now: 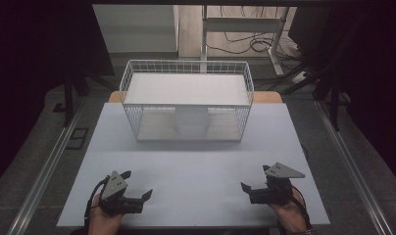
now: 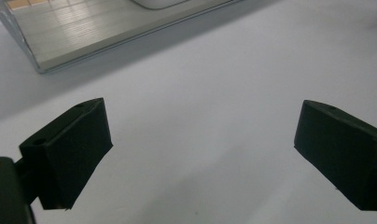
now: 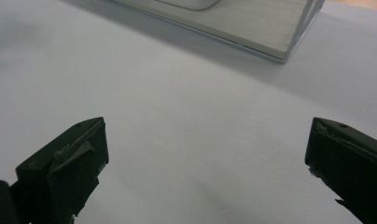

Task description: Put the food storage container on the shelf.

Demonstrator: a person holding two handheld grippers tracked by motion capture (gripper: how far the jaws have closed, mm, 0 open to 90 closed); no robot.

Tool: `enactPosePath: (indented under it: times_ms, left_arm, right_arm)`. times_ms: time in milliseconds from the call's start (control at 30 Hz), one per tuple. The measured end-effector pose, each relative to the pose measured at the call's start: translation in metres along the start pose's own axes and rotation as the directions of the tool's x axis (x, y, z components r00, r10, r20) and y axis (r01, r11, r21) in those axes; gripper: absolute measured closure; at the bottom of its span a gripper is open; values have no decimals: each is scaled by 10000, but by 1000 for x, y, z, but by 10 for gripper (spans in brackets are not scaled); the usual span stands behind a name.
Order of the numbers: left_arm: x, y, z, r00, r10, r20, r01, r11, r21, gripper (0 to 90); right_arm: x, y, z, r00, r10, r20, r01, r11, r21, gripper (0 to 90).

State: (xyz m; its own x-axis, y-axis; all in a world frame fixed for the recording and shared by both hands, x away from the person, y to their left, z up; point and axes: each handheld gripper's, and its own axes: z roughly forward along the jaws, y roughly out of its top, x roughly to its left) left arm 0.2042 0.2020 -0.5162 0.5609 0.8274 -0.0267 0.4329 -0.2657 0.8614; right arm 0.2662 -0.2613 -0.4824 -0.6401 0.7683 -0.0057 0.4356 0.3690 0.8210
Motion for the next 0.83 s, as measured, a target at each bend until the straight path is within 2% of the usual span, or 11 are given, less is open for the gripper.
enactPosePath:
  times_ms: [200,400,467,567,833]
  left_arm:
    - [2,-5,-4,9998,-161,-127,163,9998,99,32]
    - [4,-8,-5,9992,-389,-84,391,9989,240,26]
    - [4,-10,-4,9986,-531,1,531,9978,388,24]
    - [4,-12,-2,9982,-589,90,582,9963,636,23]
    - [3,-15,3,9977,-632,242,600,9912,1176,20]
  right_arm:
    - [-3,-10,-3,9997,99,211,-104,9997,222,0]
    - [-5,-17,-3,9994,93,328,-109,9988,475,0]
    - [-5,-19,-2,9994,125,327,-146,9977,665,0]
    - [-4,-20,-3,9992,106,377,-131,9977,659,0]
    - [-4,-20,-1,9993,33,364,-62,9966,817,0]
